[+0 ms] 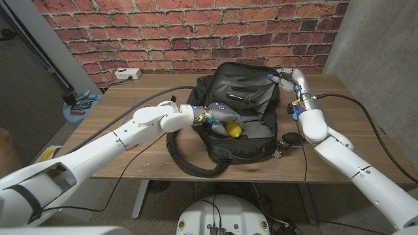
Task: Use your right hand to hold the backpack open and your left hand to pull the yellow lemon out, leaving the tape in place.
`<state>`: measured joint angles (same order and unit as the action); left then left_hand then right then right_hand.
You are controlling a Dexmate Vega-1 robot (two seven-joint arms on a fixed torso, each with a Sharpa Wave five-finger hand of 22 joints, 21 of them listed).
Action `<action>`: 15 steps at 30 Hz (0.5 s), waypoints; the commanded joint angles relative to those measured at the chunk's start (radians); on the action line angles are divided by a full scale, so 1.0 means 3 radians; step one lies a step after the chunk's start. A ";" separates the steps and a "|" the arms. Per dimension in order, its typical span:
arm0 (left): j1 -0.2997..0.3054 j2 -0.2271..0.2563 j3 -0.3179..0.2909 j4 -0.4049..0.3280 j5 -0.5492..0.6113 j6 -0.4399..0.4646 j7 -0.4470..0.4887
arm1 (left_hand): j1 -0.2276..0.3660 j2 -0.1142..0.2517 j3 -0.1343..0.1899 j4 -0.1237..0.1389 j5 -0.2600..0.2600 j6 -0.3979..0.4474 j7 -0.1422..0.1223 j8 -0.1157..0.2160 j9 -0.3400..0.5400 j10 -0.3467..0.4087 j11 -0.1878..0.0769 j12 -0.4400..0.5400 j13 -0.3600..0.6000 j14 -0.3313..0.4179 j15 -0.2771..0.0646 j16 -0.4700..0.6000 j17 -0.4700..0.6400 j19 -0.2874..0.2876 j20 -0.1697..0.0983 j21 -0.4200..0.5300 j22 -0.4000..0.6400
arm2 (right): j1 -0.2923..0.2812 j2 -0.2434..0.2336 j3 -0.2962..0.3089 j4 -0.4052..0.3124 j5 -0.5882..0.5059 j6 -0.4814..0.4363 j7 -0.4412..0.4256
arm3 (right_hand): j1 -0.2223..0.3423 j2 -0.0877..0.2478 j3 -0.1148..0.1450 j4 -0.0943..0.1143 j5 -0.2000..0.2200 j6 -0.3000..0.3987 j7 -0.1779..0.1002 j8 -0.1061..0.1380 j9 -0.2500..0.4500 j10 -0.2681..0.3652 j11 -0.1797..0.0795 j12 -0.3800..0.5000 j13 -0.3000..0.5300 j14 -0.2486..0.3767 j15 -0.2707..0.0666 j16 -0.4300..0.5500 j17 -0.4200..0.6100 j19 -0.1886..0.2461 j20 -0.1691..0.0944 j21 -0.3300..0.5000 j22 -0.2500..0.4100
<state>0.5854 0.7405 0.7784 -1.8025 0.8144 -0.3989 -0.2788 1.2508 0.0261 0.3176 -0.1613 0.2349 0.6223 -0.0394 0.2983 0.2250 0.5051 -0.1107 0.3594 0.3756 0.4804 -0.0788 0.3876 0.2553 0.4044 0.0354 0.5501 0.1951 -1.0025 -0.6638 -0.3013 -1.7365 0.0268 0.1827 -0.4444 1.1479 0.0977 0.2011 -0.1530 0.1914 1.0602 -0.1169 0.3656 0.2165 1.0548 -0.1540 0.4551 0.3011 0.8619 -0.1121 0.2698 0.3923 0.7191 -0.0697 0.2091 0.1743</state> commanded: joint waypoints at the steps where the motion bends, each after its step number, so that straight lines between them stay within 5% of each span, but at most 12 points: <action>1: 0.0015 -0.0038 0.0025 0.0047 0.0103 0.0080 0.0109 | 0.0120 0.0090 -0.0038 -0.0001 0.0012 0.0283 0.0073 0.0125 0.0073 0.0210 -0.0014 0.0133 0.0077 0.0154 -0.0032 0.0093 0.0060 0.0069 -0.0004 0.0046 0.0011 | -0.0027 -0.0013 0.0025 0.0021 0.0054 0.0036 0.0025 | 0.0004 0.0027 -0.0008 0.0017 0.0025 0.0012 0.0000 0.0009 0.0008 0.0008 0.0012 -0.0011 0.0013 0.0029 -0.0394 -0.0006 0.0008 0.0029 -0.0236 0.0005 0.0011; 15: 0.0004 -0.0038 0.0028 0.0033 0.0114 0.0102 0.0177 | 0.0189 0.0118 -0.0086 -0.0003 0.0045 0.0607 0.0070 0.0331 0.0176 0.0518 -0.0064 0.0356 0.0229 0.0422 -0.0120 0.0241 0.0166 0.0181 -0.0038 0.0135 0.0011 | -0.0055 -0.0022 0.0042 0.0015 0.0091 0.0051 0.0044 | 0.0007 0.0030 -0.0009 0.0017 0.0026 0.0010 -0.0003 0.0006 0.0009 0.0013 0.0011 -0.0012 0.0013 0.0033 -0.0397 -0.0010 0.0015 0.0030 -0.0233 0.0005 0.0011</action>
<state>0.5874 0.7288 0.7870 -1.7885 0.8436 -0.3753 -0.2419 1.2637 0.0131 0.2970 -0.1625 0.2412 0.6601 -0.0702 0.3755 0.2521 0.6135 -0.1126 0.4556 0.4103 0.5952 -0.1126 0.4523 0.2998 0.4503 0.0250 0.5848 0.1952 -1.0139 -0.6676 -0.2922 -1.7316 0.0459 0.1941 -0.4361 1.1487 0.0965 0.1971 -0.1489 0.1913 1.0590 -0.1157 0.3650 0.2166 1.0549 -0.1540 0.4520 0.3023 0.8617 -0.1120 0.2701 0.3922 0.7191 -0.0696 0.2091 0.1743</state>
